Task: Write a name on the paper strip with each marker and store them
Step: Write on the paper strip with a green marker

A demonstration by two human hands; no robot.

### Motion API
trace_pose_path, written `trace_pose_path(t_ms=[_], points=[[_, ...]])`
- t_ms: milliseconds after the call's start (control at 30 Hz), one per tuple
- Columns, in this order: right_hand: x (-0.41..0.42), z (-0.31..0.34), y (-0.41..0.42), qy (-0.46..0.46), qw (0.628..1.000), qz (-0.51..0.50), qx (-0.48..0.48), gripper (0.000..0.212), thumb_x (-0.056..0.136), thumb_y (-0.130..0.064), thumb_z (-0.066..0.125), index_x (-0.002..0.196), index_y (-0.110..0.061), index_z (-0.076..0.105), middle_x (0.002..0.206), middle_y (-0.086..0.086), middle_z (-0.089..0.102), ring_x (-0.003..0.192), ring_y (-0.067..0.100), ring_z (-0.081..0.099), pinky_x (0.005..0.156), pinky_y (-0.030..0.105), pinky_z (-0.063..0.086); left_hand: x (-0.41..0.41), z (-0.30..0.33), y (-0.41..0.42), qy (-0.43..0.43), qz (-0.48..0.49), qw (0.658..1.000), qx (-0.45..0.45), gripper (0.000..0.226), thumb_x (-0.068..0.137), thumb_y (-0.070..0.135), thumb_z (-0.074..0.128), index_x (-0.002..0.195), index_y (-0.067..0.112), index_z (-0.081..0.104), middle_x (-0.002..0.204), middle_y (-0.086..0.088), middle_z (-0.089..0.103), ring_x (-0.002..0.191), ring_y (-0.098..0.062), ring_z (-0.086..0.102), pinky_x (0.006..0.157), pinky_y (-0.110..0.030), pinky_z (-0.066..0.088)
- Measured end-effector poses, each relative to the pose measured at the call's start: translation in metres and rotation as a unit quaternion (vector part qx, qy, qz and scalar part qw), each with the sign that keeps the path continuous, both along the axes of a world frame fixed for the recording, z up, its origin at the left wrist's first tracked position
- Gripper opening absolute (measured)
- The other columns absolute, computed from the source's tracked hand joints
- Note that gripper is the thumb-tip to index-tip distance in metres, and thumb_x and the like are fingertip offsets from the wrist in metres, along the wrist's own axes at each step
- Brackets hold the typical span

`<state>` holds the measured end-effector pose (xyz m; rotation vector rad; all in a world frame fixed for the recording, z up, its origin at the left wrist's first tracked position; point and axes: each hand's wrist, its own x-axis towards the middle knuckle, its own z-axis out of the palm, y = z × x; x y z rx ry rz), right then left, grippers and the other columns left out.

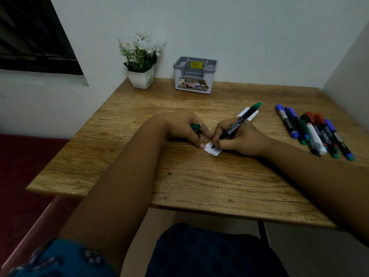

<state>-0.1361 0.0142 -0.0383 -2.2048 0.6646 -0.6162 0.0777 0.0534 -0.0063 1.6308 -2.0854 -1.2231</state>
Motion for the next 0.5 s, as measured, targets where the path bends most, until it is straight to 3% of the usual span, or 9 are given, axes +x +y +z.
trace_pose_path(t_ms=[133,333,500], points=[[-0.0021,0.001,-0.0017,-0.019,0.999,-0.019,0.017,0.008,0.078,0.007,0.071,0.081,0.0,0.072,0.083,0.013,0.072,0.078,0.017,0.067,0.073,0.03,0.054,-0.0011,0.0007,0.0011,-0.001,0.006,1.0,-0.004,0.031,0.073,0.02,0.082,0.097,0.037,0.073,0.093,0.011,0.074,0.086,0.002,0.066,0.08,-0.016,0.045],[-0.0025,-0.0018,-0.0027,-0.005,1.0,-0.008,0.005,0.008,0.076,0.003,0.073,0.08,-0.005,0.073,0.082,0.011,0.072,0.08,0.031,0.066,0.074,0.044,0.055,-0.001,0.0006,0.0004,-0.011,0.003,1.0,-0.006,0.031,0.073,0.023,0.083,0.098,0.039,0.072,0.092,0.013,0.073,0.087,0.002,0.066,0.082,-0.017,0.045],[-0.0024,-0.0017,-0.0029,0.0,1.0,-0.004,-0.004,0.008,0.076,0.006,0.072,0.079,-0.002,0.072,0.081,0.012,0.071,0.078,0.03,0.066,0.072,0.04,0.054,-0.0002,0.0001,0.0002,-0.004,0.007,1.0,0.002,0.033,0.073,0.021,0.083,0.102,0.035,0.073,0.095,0.01,0.074,0.087,0.002,0.066,0.083,-0.018,0.045]])
